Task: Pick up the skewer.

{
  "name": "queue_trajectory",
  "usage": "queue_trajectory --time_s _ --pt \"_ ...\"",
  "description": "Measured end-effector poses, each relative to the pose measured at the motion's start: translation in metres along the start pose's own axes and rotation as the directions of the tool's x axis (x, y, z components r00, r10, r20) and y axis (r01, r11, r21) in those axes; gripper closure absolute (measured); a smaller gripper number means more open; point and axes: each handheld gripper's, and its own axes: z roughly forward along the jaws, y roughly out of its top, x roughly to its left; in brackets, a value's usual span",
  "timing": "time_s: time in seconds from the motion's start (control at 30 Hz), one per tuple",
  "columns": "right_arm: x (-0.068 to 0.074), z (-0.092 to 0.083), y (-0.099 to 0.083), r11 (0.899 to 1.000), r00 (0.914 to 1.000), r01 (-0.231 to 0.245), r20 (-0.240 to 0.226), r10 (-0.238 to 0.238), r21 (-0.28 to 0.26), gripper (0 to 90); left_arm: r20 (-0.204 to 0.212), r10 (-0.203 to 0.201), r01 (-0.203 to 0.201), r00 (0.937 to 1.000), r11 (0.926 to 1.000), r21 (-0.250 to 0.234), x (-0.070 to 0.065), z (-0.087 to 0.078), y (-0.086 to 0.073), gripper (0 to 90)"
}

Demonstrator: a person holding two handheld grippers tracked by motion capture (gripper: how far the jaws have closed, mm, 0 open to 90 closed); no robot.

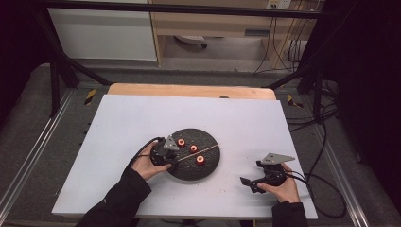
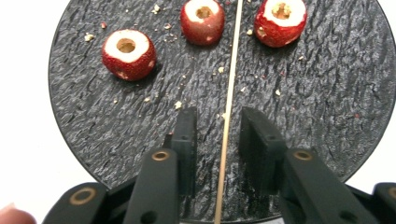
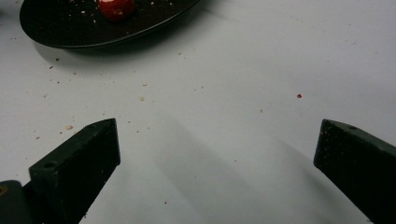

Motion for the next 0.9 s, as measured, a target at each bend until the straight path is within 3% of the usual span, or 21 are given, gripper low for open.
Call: queue_trajectory --time_s 0.43,0.9 --pt "0.0004 0.0003 -0.0001 1.000 1.0000 -0.001 -0.005 0.001 0.004 1.0 0.011 0.043 -0.044 0.9990 0.9967 0.068 -0.0030 0.0039 0.0086 79.1" --pt "0.0003 -0.0001 -0.0001 1.000 1.0000 0.003 -0.006 -0.003 0.002 1.1 0.010 0.050 -0.051 0.9987 0.9950 0.087 -0.0042 0.0039 0.0093 87.9"
